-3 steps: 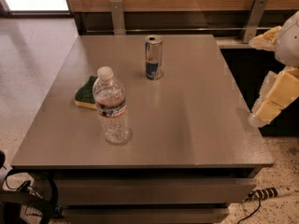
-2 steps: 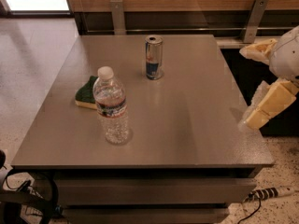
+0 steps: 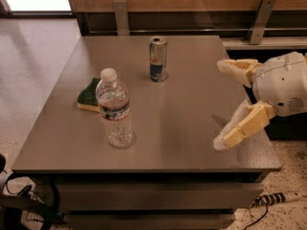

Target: Knock water bottle over

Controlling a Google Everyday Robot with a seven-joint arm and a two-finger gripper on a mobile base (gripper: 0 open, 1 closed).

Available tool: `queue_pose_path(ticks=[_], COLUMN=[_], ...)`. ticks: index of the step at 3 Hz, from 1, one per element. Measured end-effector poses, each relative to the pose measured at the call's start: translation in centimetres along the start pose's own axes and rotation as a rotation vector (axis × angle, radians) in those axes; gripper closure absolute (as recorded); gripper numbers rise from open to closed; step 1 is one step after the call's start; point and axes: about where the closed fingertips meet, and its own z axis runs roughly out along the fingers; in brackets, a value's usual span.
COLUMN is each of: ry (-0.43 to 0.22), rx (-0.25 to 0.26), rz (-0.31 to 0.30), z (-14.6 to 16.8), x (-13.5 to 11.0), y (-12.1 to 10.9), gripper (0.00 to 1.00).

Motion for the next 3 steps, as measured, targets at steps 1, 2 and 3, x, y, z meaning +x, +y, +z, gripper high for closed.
queue_pose_path(ticks=[1, 2, 3], ry=[-0.172, -0.204, -0.198], rx=[-0.026, -0.035, -0.034], rz=[0.023, 0.024, 0.022], z=[2.9, 3.2, 3.1], x=[-2.4, -3.7, -3.6], y=[1.7, 2.0, 2.0], gripper=[0.0, 0.0, 0.0])
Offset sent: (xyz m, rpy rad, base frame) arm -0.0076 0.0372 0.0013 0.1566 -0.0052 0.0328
